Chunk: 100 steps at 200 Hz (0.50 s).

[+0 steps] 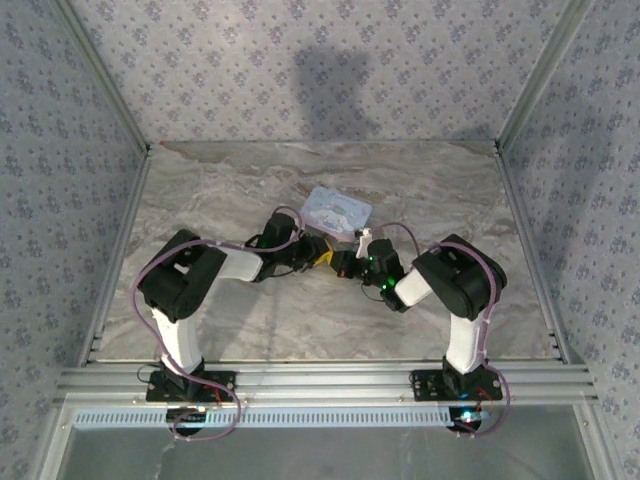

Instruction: Unlock the padlock with the key

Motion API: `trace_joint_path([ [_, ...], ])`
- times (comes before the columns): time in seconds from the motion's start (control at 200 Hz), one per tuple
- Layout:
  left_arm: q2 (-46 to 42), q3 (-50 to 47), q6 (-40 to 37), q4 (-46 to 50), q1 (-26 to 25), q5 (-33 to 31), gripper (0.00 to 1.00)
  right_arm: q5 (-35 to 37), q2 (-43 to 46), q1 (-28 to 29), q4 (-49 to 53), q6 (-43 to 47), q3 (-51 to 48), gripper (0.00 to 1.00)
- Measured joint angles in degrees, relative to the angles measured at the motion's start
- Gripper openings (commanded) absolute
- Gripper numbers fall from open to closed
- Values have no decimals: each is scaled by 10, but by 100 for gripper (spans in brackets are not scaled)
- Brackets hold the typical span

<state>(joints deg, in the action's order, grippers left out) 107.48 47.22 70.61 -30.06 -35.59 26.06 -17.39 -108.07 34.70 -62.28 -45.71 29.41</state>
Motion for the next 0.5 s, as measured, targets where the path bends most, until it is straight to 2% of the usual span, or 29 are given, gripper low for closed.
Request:
trace_joint_path([
  [0.08,0,0,0,-1,0,1,10,0,1,-1,0,0,0,14],
  [0.265,-2,0,0,-3,-2,1,4,3,23,-3,2,1,-19,25],
  [0.5,-2,0,0,-2,-2,-2,0,12,83,-9,-4,19,-56,33],
])
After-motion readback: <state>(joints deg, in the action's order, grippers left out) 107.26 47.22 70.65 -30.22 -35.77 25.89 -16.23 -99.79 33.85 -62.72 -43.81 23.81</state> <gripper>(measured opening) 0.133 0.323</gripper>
